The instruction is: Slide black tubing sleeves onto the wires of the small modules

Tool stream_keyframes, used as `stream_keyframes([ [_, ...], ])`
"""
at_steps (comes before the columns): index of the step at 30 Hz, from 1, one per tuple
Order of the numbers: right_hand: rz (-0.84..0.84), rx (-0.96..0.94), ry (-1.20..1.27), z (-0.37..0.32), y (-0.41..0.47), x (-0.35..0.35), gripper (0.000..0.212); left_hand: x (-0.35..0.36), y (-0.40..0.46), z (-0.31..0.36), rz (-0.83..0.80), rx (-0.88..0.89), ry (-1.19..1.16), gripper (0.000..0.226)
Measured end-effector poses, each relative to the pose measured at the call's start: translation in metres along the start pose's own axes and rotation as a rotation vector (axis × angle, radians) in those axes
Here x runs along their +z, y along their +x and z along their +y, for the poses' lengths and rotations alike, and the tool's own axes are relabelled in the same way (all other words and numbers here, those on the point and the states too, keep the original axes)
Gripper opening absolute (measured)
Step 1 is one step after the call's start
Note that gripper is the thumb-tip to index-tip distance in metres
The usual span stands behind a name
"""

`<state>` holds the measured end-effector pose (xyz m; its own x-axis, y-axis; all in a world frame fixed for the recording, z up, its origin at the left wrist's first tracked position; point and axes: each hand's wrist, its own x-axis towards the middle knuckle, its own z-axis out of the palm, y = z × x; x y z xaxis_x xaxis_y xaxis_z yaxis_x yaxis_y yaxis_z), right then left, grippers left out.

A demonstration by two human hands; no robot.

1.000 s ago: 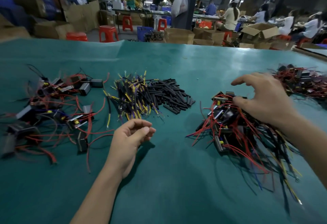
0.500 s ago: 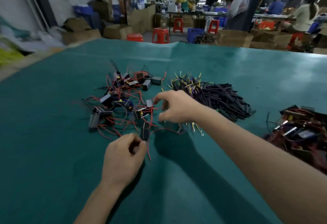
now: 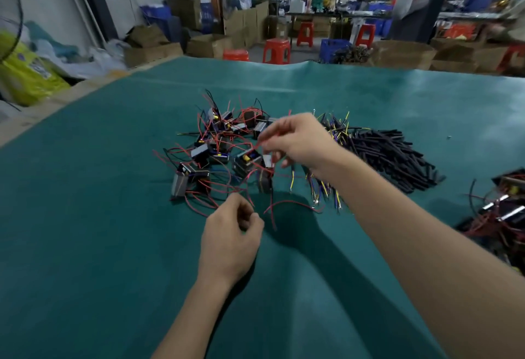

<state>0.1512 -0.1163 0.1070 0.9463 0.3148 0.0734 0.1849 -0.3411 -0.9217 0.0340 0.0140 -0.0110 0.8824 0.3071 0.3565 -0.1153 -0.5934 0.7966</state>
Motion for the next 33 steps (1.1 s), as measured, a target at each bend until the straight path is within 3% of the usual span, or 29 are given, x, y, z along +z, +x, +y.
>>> stream_keyframes([
  [8, -0.011, -0.141, 0.139, -0.044, -0.019, -0.031, 0.012, 0.001, -0.001, 0.004, -0.008, -0.032, 0.008, 0.030],
  [13, 0.036, -0.188, 0.325, -0.041, -0.048, -0.056, 0.013, 0.003, 0.001, 0.003, 0.019, -0.053, -0.008, 0.028],
  [19, 0.064, 0.015, 0.329, 0.012, -0.078, -0.056, 0.012, 0.004, 0.000, 0.001, 0.162, -0.018, -0.020, 0.044],
  [23, 0.076, 0.131, 0.324, 0.049, -0.082, -0.017, 0.013, 0.003, 0.002, -0.001, 0.022, 0.027, 0.085, 0.072],
  [29, 0.156, 0.099, 0.328, 0.087, -0.093, 0.022, 0.012, 0.006, 0.019, 0.010, 0.110, -0.032, 0.207, 0.036],
  [33, 0.160, 0.085, 0.357, 0.090, -0.093, 0.021, 0.011, -0.001, 0.029, 0.021, 0.017, -0.042, 0.423, 0.022],
])
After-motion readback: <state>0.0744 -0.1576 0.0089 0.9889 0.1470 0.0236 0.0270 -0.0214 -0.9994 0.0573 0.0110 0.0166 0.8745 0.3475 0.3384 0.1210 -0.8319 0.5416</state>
